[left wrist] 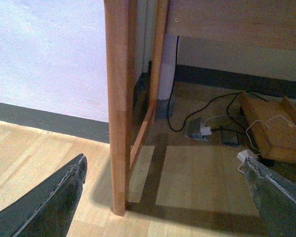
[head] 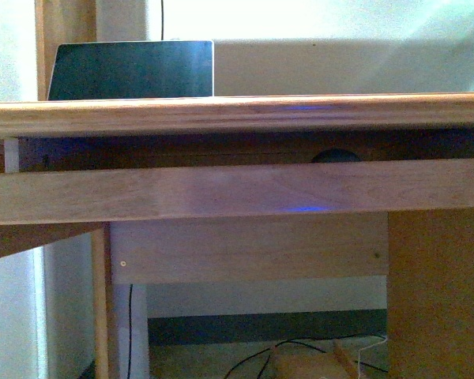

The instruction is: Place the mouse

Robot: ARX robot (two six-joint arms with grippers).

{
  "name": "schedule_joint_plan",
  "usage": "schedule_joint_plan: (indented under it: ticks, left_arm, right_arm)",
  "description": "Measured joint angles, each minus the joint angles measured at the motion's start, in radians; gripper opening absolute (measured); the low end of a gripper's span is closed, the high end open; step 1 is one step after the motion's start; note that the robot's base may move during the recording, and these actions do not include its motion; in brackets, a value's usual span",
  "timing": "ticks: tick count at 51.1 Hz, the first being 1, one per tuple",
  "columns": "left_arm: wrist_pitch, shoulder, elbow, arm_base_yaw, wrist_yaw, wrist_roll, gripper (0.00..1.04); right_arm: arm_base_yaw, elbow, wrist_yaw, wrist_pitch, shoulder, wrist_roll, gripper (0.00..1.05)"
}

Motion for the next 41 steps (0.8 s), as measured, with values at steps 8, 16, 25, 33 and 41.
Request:
schedule_joint_plan:
  ticks: [8, 16, 25, 33, 41]
  left_arm:
    - [0.000, 0.000, 0.000, 0.000, 0.000, 0.000, 0.97]
    - [0.000, 0.000, -0.001, 0.000, 0.000, 0.000, 0.97]
    - [0.000, 0.000, -0.001, 0.000, 0.000, 0.000, 0.97]
    - [0.000, 0.000, -0.001, 0.000, 0.000, 0.000, 0.97]
    - [0.000, 0.000, -0.001, 0.000, 0.000, 0.000, 0.97]
  right_arm:
    - [0.000, 0.000, 0.000, 0.000, 0.000, 0.000, 0.97]
    - [0.000, 0.000, -0.001, 0.000, 0.000, 0.000, 0.97]
    - [0.000, 0.000, 0.000, 0.000, 0.000, 0.000, 0.97]
    - [0.000, 0.000, 0.000, 0.000, 0.000, 0.000, 0.97]
    - [0.000, 0.000, 0.000, 0.000, 0.000, 0.000, 0.97]
